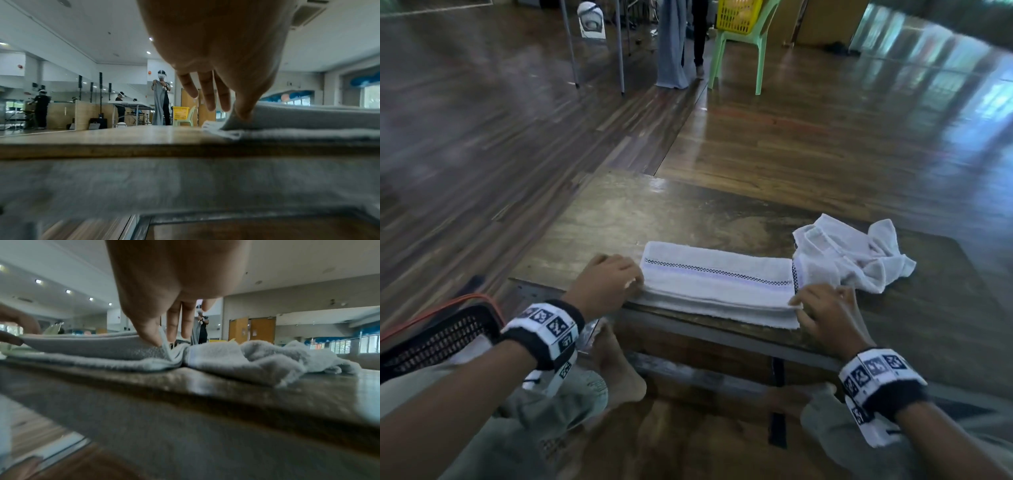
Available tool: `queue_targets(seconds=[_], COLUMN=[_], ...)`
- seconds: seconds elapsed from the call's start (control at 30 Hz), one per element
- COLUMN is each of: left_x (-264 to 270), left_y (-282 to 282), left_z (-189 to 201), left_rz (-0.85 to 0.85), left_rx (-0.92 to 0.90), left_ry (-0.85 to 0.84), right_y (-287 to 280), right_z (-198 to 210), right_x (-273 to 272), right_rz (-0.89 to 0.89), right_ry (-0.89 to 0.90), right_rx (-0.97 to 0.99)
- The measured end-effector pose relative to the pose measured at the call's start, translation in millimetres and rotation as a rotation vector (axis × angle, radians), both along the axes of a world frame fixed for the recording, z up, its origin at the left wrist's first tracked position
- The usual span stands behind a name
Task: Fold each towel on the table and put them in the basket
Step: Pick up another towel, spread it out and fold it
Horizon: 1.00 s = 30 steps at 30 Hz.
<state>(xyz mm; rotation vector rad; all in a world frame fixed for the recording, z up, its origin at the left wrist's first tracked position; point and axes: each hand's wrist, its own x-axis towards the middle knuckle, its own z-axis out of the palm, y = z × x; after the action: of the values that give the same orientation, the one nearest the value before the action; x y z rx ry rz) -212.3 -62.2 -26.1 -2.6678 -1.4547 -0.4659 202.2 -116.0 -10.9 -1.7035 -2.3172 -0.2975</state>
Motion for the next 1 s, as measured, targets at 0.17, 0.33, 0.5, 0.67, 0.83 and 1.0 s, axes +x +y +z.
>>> queue_targets(seconds=[0.17, 0.33, 0.5, 0.67, 0.83, 1.0], left_x=[-0.8, -1.7, -10.2, -7.3, -1.8, -8.9], left_y=[-8.6, -8.6, -9.6, -6.6, -11.9, -20.5], left_z=[-15.5, -8.1, -5.5, 2.4, 4.5, 8.2], left_rz=[0.013, -0.019, -0.061, -0.097, -0.155, -0.171], left_rx=[-0.016, -0.061, -0.137, -0.176, -0.132, -0.093], left_ry=[-0.018, -0.024, 0.082, 0.197, 0.212, 0.087], right_y=[-7.0, -4.9, -8.1, -8.5, -12.7, -18.0], right_z=[-13.7, -10.7, -10.3, -7.7, -5.8, -11.1], right_x=[-0.2, 3.4, 6.7, 9.8, 6.8, 10.8], right_rz=[-0.002, 0.02, 0.048, 0.109, 0.195, 0.179], right_ry=[-0.041, -0.088, -0.117, -0.156, -0.195, -0.028], right_rx=[-0.054, -0.109, -0.181, -0.258, -0.292, -0.325])
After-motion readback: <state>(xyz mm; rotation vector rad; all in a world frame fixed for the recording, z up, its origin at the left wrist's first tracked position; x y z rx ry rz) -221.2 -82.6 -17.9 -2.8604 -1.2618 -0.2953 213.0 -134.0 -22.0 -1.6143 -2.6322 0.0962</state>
